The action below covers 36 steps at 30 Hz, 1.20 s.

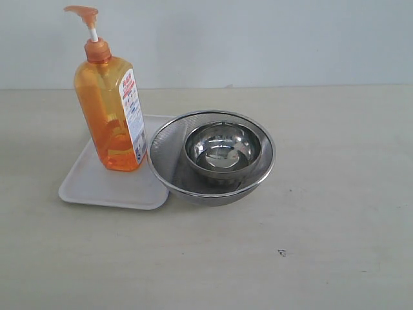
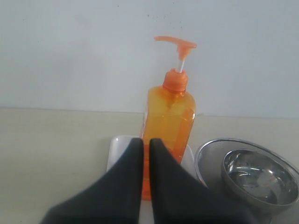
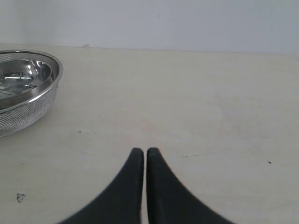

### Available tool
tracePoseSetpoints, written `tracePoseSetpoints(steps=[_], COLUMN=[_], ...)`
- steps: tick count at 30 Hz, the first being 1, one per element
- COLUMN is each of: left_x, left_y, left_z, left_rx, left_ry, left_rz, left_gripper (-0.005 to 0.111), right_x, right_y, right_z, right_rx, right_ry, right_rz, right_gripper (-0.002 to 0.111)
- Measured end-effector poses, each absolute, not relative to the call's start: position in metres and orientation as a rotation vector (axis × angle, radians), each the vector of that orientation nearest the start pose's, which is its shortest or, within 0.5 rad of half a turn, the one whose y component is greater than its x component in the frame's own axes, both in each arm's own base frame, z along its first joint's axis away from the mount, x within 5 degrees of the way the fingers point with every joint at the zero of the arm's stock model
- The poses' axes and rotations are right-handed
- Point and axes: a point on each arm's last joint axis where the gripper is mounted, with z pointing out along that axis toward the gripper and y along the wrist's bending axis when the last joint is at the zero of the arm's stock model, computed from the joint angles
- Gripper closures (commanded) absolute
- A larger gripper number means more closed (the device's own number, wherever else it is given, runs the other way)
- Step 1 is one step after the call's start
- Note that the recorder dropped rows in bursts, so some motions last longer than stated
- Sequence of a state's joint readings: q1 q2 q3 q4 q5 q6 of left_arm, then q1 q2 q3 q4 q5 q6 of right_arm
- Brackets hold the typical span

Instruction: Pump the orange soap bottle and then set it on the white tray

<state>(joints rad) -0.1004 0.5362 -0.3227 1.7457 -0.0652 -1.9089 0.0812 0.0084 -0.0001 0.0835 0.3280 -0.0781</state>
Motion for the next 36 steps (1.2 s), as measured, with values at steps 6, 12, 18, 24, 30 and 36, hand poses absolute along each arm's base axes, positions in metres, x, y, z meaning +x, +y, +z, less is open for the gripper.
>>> tracePoseSetpoints(steps=[6, 12, 18, 24, 30, 36], left_x=[0.1173, 0.1173, 0.1173, 0.1173, 0.1173, 0.1173], left_y=[-0.0176, -0.0176, -0.0176, -0.0176, -0.0176, -0.0176], left_z=[0.2783, 0.2783, 0.2783, 0.2783, 0.2783, 0.2783], left_rx=[-0.006, -0.006, -0.006, -0.006, -0.006, -0.006], left_ry=[1.714, 1.714, 1.714, 1.714, 1.714, 1.714], left_rz=[-0.25, -0.25, -0.25, -0.25, -0.25, -0.25], left_gripper=[0.102, 0.102, 0.102, 0.102, 0.102, 0.102], right_x=[0.0537, 0.0537, 0.0537, 0.0538, 0.0538, 0.0537], right_y=[0.0068, 0.0068, 0.0068, 0.0062, 0.0062, 0.0062], right_z=[0.183, 0.183, 0.1829, 0.1829, 0.1828, 0.1826], right_rx=[-0.072, -0.046, -0.045, -0.036, -0.037, -0.037], right_ry=[1.82, 1.822, 1.823, 1.823, 1.824, 1.826], right_rz=[0.097, 0.118, 0.119, 0.111, 0.109, 0.109], right_gripper=[0.108, 0.108, 0.108, 0.108, 0.108, 0.108])
